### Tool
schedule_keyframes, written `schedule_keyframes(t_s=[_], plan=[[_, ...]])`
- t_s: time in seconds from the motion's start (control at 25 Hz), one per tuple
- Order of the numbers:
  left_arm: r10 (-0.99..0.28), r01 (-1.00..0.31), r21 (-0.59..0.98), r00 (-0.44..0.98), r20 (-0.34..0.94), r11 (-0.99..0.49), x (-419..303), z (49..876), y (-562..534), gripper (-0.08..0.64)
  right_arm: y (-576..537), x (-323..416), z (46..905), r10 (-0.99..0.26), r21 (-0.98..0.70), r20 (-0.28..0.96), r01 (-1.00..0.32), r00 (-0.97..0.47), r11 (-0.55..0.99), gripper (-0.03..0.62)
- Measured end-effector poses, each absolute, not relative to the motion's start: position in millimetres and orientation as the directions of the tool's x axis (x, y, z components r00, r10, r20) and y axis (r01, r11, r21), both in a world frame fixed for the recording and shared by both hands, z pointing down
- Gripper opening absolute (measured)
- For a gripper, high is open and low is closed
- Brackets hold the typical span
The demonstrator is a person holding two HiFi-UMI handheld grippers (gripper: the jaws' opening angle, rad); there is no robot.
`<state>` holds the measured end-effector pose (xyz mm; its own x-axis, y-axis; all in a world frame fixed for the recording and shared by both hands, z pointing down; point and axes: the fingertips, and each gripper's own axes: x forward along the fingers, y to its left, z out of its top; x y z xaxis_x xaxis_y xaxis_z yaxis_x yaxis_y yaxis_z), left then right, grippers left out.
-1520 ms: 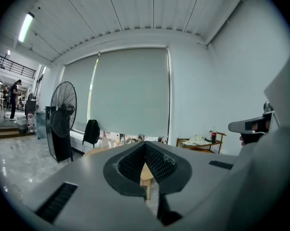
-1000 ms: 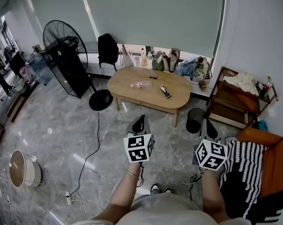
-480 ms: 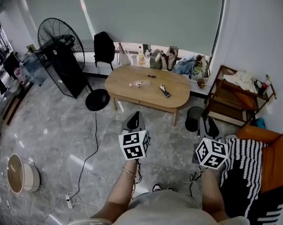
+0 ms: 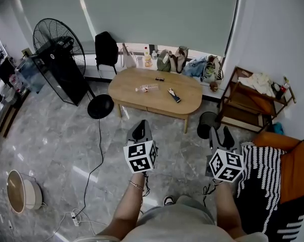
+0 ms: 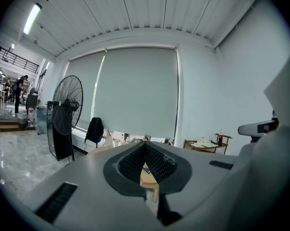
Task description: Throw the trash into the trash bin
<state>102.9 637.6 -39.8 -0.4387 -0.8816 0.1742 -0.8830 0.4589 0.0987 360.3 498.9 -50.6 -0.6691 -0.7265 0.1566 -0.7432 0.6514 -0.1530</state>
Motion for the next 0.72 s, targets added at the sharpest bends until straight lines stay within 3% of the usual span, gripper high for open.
schedule_keyframes(t_s=[0.72], plan=[[-0.862, -0.875, 0.068, -0.454, 0.227, 0.479, 60, -14, 520, 0.012, 369, 311, -19, -0.703, -0.199, 0.197, -0.730, -0.683, 0.654, 0.227]])
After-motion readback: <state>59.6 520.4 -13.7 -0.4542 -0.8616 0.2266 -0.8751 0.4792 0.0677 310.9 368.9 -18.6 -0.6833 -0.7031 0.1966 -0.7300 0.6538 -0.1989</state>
